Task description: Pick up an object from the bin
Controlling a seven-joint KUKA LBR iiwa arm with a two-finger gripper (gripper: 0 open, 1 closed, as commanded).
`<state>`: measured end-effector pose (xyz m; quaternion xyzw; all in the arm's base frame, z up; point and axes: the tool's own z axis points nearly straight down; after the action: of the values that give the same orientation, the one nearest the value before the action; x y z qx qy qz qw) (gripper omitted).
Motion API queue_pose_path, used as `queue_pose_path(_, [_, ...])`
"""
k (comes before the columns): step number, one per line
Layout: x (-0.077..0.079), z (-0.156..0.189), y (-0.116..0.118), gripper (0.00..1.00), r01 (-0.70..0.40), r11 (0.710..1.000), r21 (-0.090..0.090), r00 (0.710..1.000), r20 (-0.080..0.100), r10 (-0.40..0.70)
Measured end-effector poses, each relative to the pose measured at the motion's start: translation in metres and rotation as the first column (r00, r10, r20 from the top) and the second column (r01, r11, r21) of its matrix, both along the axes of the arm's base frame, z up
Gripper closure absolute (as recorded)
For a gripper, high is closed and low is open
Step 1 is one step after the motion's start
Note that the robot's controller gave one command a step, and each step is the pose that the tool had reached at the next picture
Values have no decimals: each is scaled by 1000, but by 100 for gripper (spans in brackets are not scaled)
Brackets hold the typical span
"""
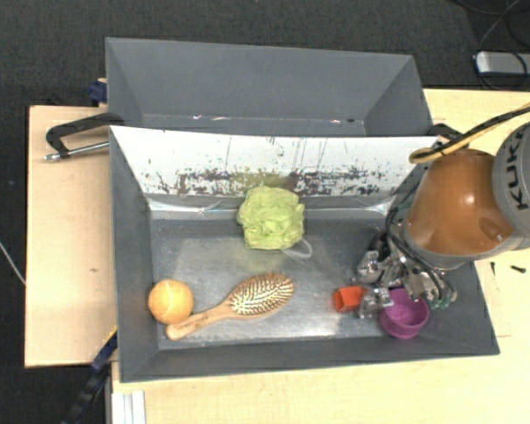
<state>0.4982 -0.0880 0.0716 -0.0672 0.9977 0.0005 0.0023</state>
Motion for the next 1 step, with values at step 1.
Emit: queue_pose_path(1, [-2,4,0,100,0,1000,1,1000,-5,0])
